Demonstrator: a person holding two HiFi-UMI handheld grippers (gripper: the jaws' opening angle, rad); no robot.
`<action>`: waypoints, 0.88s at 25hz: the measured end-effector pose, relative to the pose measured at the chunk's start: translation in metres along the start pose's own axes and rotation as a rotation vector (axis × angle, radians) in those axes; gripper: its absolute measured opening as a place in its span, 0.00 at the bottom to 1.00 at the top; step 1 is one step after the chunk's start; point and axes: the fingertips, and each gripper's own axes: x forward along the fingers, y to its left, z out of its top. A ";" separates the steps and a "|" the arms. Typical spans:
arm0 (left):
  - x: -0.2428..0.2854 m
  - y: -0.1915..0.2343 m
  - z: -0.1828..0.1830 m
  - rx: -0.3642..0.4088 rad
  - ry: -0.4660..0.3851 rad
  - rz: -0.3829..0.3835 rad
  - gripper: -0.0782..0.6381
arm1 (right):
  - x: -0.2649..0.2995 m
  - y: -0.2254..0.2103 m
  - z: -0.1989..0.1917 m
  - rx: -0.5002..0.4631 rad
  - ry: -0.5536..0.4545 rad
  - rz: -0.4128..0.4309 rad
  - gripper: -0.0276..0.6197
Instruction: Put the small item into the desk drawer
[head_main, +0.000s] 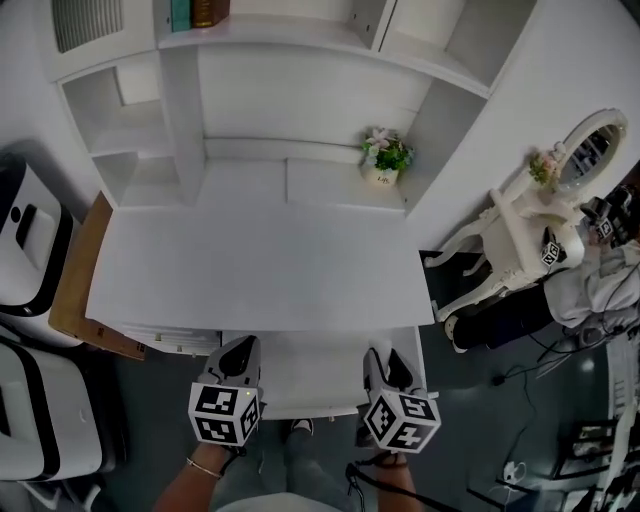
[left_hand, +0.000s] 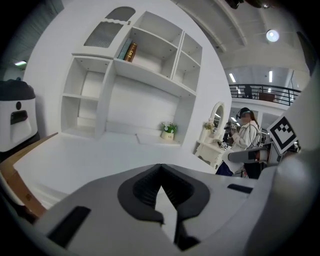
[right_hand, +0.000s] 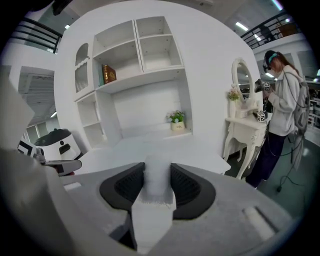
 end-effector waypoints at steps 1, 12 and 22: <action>0.000 0.005 -0.008 -0.008 0.015 0.012 0.10 | 0.006 0.001 -0.009 -0.001 0.022 0.007 0.30; 0.011 0.037 -0.083 -0.094 0.124 0.083 0.10 | 0.047 0.012 -0.100 -0.020 0.226 0.066 0.30; 0.013 0.053 -0.093 -0.115 0.131 0.120 0.10 | 0.064 0.013 -0.118 -0.065 0.292 0.078 0.30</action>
